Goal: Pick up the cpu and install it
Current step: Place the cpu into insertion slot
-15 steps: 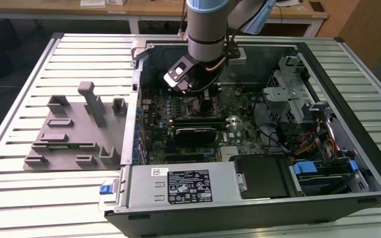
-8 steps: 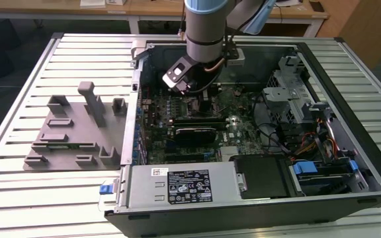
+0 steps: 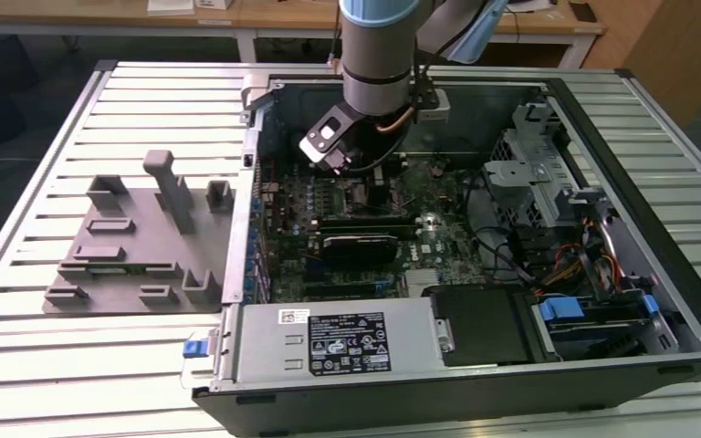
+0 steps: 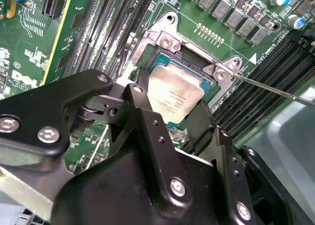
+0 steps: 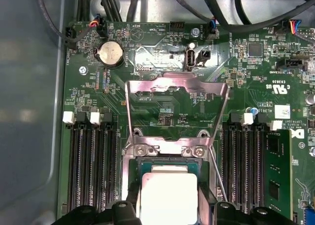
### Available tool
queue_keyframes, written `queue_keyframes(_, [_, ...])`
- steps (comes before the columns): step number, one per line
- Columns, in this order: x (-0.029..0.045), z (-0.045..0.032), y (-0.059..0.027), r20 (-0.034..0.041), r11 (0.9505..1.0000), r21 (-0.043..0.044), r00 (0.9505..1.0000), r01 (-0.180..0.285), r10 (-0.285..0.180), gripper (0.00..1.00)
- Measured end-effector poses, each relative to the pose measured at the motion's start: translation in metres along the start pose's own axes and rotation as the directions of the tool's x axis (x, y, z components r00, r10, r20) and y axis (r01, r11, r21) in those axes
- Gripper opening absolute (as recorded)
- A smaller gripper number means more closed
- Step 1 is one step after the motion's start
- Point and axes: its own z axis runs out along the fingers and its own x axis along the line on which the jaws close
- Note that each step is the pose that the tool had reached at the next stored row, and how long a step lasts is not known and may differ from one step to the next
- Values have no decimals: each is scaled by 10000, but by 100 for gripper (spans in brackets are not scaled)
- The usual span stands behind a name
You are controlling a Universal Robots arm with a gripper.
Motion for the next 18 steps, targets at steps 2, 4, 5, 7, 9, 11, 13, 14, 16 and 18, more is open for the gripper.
queue_keyframes(2, [1, 1, 0, -6, 10000, -1, 10000, 0, 0, 54])
queue_keyframes(4, [1, 1, 0, -3, 10000, -2, 10000, 1, -1, 55])
queue_keyframes(5, [1, 1, 0, -3, 10000, -1, 10000, 0, 0, 62])
queue_keyframes(7, [0, 0, 0, -1, 10000, -1, 10000, 0, 0, 62])
queue_keyframes(9, [0, -1, 0, -1, 10000, 0, 10000, 0, 0, 62])
queue_keyframes(11, [0, -28, 1, 2, 10000, 1, 10000, 1, -1, 62])
queue_keyframes(13, [0, -68, 4, -1, 10000, -1, 10000, 0, 0, 62])
queue_keyframes(14, [1, -94, 5, 0, 10000, -1, 10000, 0, 0, 62])
queue_keyframes(16, [1, -154, 9, 0, 10000, 0, 10000, 0, 0, 62])
queue_keyframes(18, [2, -208, 12, -2, 10000, -1, 10000, 1, -1, 62])
